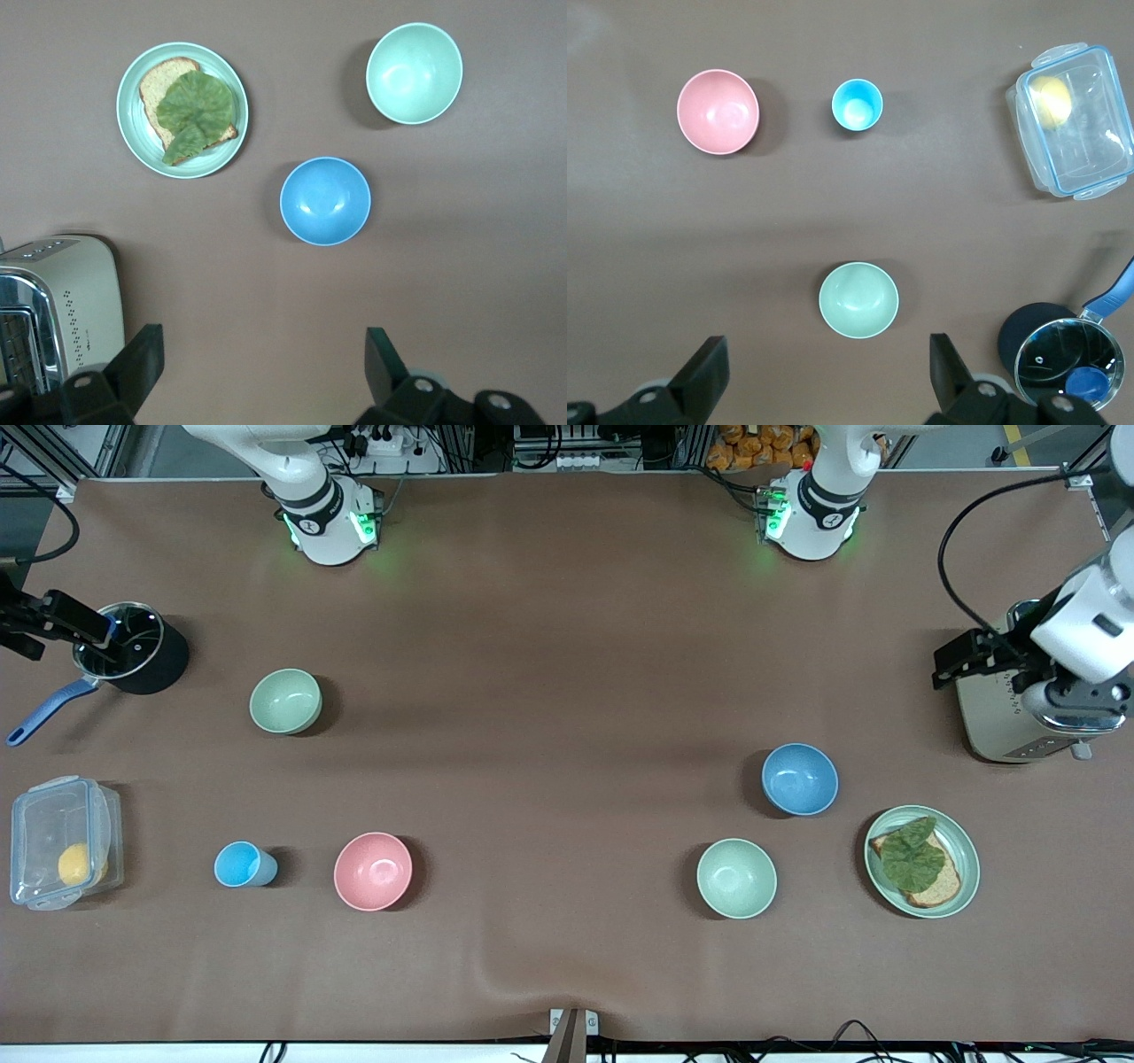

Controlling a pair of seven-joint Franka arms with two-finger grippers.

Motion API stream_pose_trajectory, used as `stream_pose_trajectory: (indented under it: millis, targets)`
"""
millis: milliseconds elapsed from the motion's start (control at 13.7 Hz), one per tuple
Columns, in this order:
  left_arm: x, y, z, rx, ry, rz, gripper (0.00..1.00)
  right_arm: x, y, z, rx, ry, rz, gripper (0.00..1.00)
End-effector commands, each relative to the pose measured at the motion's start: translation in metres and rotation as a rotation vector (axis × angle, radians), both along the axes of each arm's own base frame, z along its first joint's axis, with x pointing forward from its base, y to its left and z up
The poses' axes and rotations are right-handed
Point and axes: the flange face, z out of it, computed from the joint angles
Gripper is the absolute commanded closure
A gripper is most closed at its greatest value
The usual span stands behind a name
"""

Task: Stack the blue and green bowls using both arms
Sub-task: 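Reach the right gripper to the green bowl while the left gripper reaches the blue bowl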

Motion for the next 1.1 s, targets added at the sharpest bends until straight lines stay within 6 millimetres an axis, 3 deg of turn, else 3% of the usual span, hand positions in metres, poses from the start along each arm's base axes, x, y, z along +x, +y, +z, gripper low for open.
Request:
stream_pose_trajectory:
  millis: [0, 146, 439, 585, 805, 1024]
  targets:
    - [0.008, 0.001, -0.002, -0.009, 0.003, 0.006, 0.0, 0.006, -0.008, -0.014, -0.027, 0.031, 0.001, 0.0]
    - [0.016, 0.002, -0.019, -0.01, 0.031, 0.01, 0.0, 0.017, -0.01, -0.032, -0.079, 0.058, 0.003, 0.0]
    - [0.018, 0.01, -0.021, -0.013, 0.031, 0.022, 0.0, 0.032, -0.007, -0.064, -0.187, 0.124, 0.078, 0.0]
    - [0.019, 0.01, -0.024, -0.012, 0.034, 0.01, 0.0, 0.036, -0.006, -0.081, -0.143, 0.145, 0.076, 0.0]
    - [0.028, 0.008, -0.04, -0.008, 0.044, 0.015, 0.0, 0.025, -0.023, -0.127, 0.033, 0.183, 0.003, 0.0]
    - [0.039, 0.008, -0.069, -0.009, 0.077, 0.024, 0.0, -0.005, -0.022, -0.169, 0.053, 0.139, -0.013, 0.0]
